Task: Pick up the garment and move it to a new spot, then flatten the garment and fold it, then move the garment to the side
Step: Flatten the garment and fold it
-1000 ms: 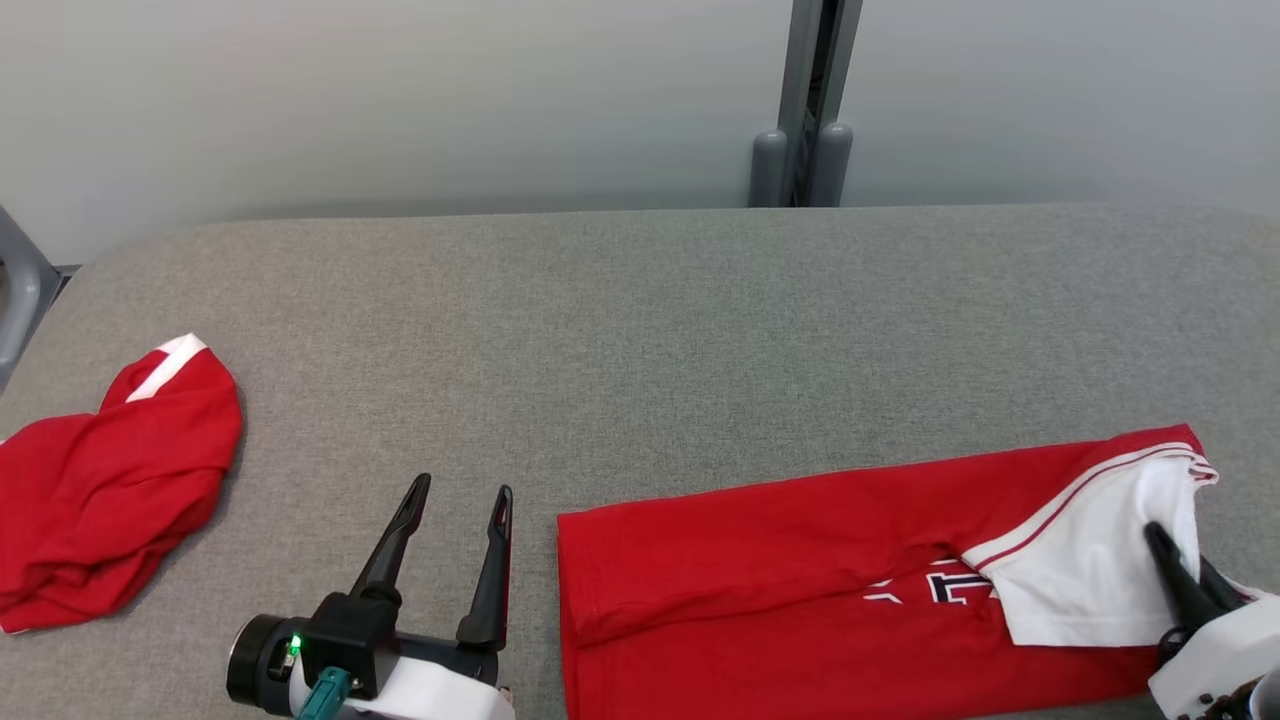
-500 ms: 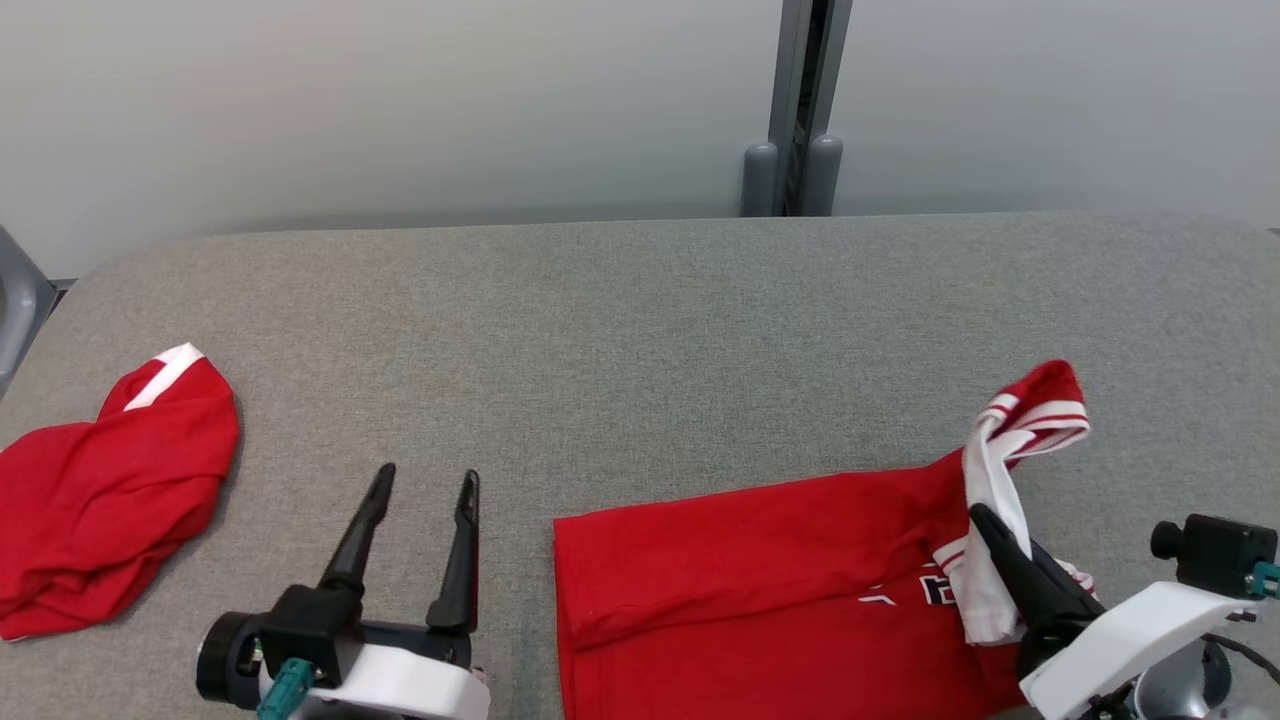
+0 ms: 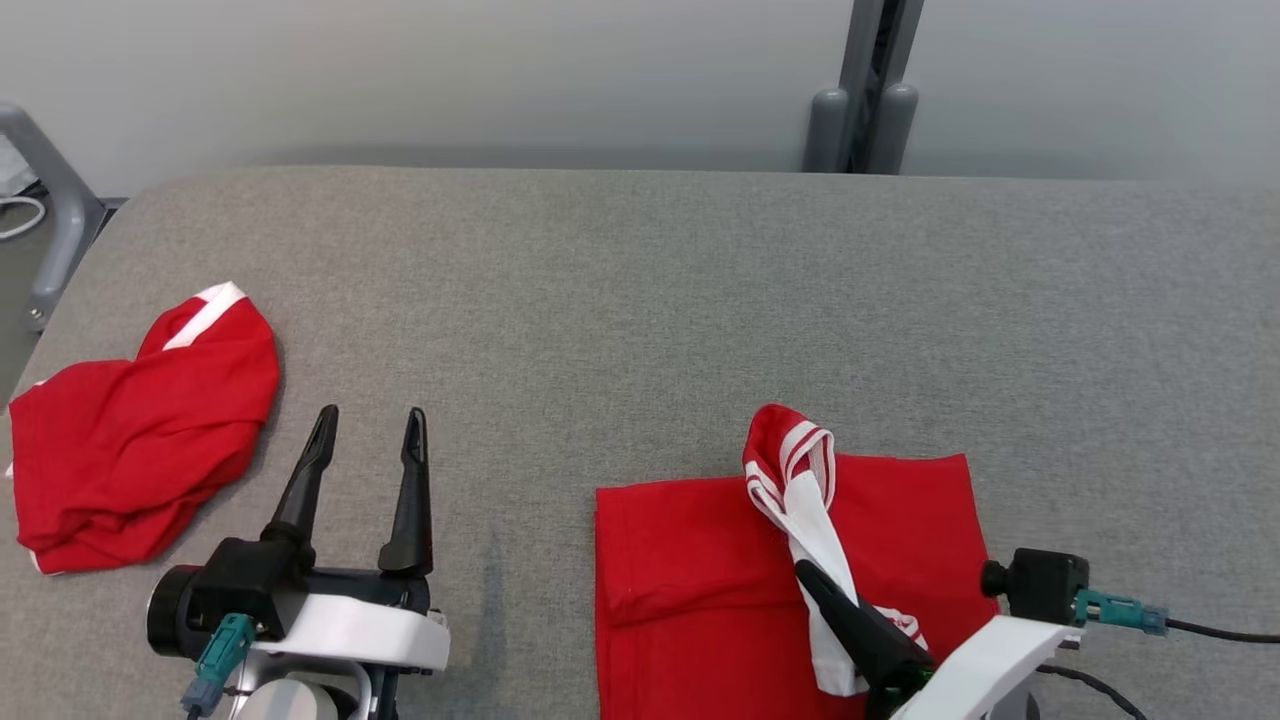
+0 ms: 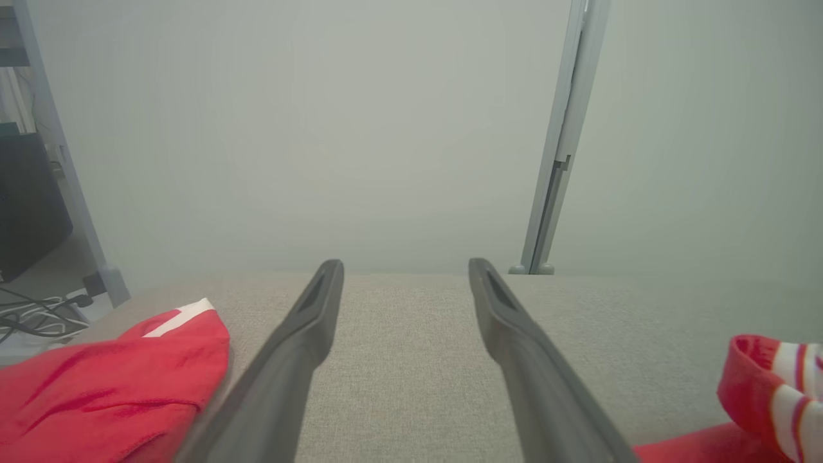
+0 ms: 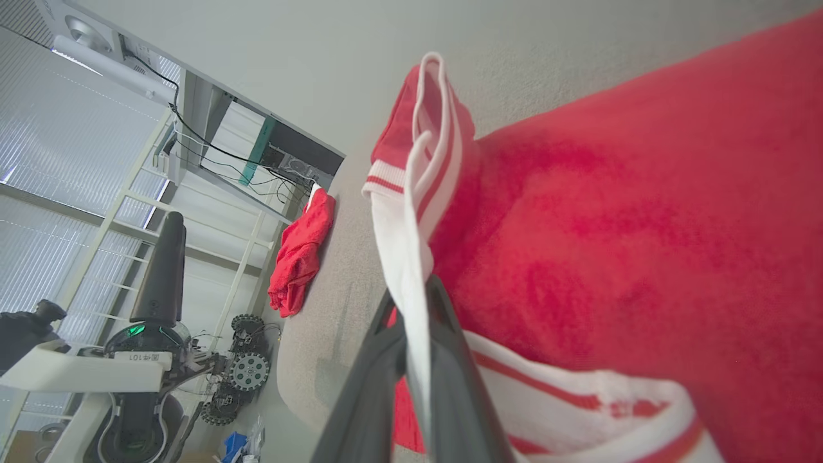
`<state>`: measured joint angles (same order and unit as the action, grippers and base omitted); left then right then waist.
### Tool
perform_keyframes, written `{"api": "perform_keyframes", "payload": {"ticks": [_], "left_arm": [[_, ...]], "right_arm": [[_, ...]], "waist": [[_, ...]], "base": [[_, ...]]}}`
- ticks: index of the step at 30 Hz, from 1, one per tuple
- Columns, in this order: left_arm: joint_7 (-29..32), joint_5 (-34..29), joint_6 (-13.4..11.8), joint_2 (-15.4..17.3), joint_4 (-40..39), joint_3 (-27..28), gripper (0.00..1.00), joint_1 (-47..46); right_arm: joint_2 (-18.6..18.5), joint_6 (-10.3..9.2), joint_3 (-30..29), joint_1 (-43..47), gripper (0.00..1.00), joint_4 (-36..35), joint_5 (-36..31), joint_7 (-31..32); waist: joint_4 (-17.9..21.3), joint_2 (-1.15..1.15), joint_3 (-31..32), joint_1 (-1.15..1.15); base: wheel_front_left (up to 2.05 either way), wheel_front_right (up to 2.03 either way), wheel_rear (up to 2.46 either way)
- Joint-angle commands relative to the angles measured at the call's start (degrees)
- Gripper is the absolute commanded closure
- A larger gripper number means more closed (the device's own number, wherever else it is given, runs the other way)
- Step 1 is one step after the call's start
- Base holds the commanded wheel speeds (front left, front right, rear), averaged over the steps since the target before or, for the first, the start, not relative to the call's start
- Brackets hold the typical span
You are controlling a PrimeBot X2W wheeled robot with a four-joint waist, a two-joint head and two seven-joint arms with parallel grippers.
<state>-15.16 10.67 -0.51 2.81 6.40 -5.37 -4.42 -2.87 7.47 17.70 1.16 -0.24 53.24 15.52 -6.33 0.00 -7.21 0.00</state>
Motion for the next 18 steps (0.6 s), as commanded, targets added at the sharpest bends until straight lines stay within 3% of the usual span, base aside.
{"api": "perform_keyframes", "payload": {"ticks": [1, 18], "left_arm": [[-0.05, 0.46, 0.09, 0.21, 0.28, -0.18, 0.0, -1.02], [-0.05, 2.38, -1.07, 0.19, 1.75, -2.93, 0.0, -3.29]], "right_arm": [[-0.16, 0.05, 0.87, -1.04, 1.0, 0.71, 1.13, -0.8], [-0.21, 0.06, 9.59, -7.63, 1.0, 10.38, 5.14, -8.27]], "waist": [[-1.13, 0.0, -1.08, 0.0], [-6.11, 0.0, -4.37, 0.0]], "base": [[0.0, 0.0, 0.0], [0.0, 0.0, 0.0]]}}
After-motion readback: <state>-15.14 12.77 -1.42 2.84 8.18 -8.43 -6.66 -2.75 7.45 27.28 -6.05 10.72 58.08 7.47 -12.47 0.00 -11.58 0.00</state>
